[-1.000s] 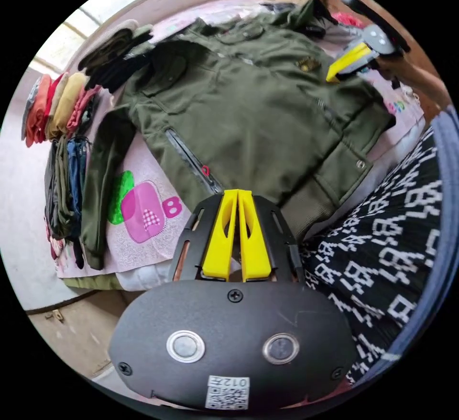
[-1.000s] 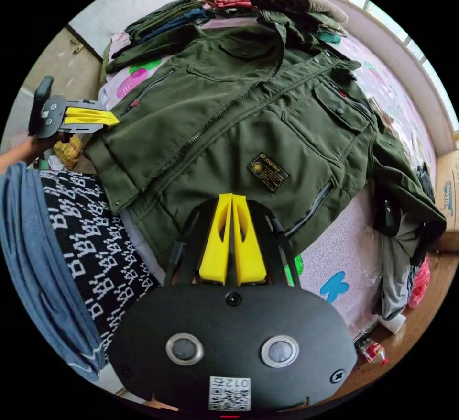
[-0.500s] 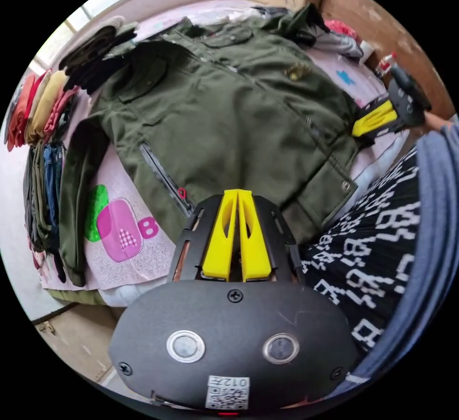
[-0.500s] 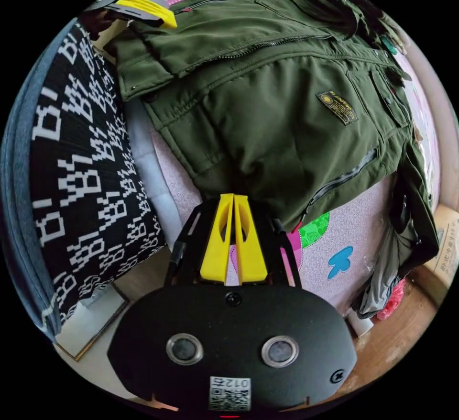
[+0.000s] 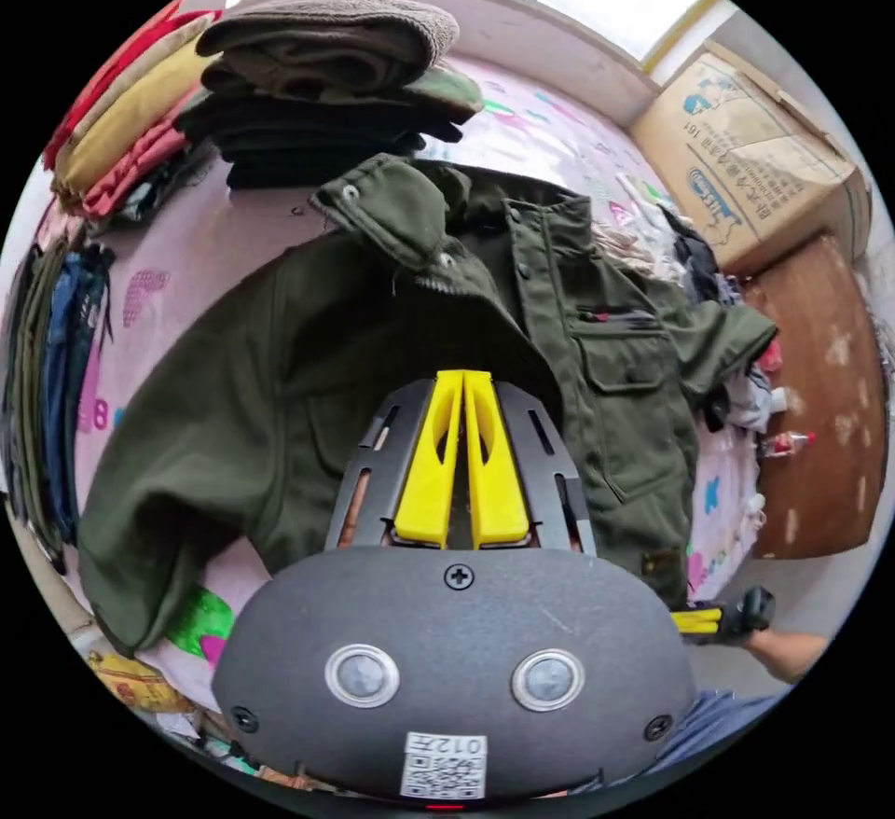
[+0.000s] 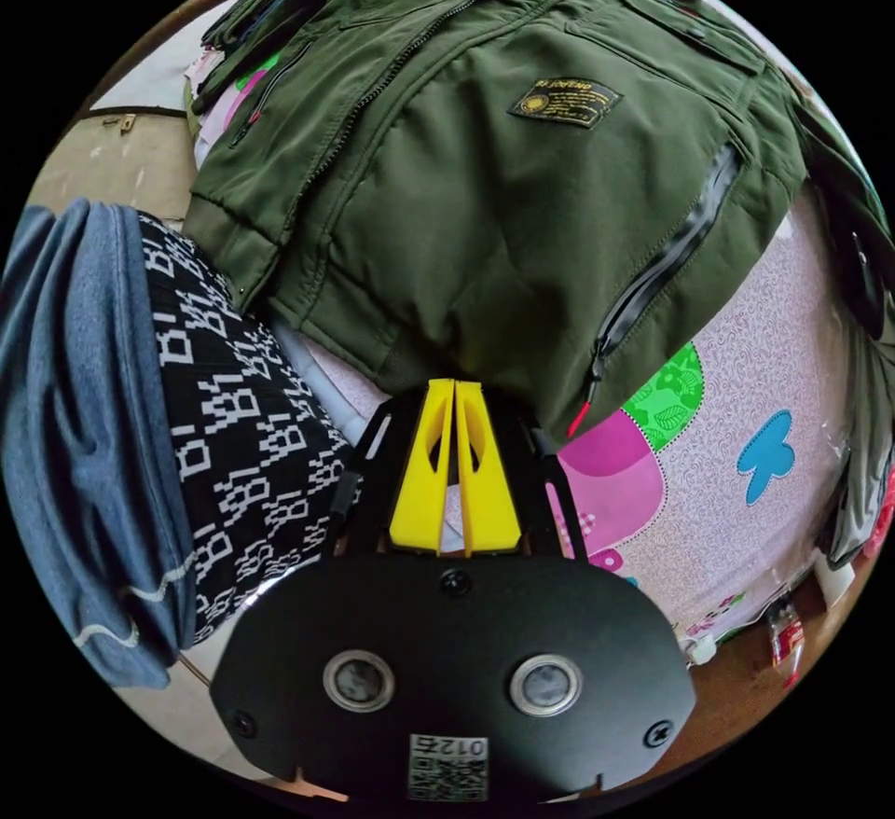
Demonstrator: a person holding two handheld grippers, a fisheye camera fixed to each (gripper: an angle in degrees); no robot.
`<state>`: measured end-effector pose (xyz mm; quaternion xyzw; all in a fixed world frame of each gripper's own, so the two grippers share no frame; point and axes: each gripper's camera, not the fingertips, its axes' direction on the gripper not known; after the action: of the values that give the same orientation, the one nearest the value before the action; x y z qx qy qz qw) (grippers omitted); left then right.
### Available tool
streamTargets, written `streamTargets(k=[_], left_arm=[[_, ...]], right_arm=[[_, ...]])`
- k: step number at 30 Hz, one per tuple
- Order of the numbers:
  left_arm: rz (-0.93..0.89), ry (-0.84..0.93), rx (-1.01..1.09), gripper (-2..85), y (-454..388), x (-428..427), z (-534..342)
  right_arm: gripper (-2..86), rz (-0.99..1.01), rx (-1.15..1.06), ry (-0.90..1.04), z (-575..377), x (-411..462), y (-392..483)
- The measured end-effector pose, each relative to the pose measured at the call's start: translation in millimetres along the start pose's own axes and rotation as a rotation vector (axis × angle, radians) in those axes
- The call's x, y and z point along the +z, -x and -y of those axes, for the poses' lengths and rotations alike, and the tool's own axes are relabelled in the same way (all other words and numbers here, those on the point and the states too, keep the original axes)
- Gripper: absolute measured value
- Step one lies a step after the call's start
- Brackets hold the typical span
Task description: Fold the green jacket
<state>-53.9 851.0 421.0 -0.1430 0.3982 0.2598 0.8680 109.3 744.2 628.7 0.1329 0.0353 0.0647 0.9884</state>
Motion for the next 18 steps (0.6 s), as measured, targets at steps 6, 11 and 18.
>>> streamTargets(k=[6, 11, 18], left_arm=[[0.248, -0.148, 0.277, -0.1, -58.2, 20.0, 86.0], [0.26, 0.004, 0.243, 0.0, -50.7, 86.4, 130.0], [-0.087, -0.084, -0.012, -0.1, 17.3, 29.5, 155.0]], right_arm=[[0.1, 0.049, 0.032, 0.016, 10.1, -7.8, -30.5], [0.1, 0.059, 0.031, 0.046, 18.1, -13.5, -49.0], [0.1, 0.077, 0.035, 0.033, 15.6, -22.1, -76.0]])
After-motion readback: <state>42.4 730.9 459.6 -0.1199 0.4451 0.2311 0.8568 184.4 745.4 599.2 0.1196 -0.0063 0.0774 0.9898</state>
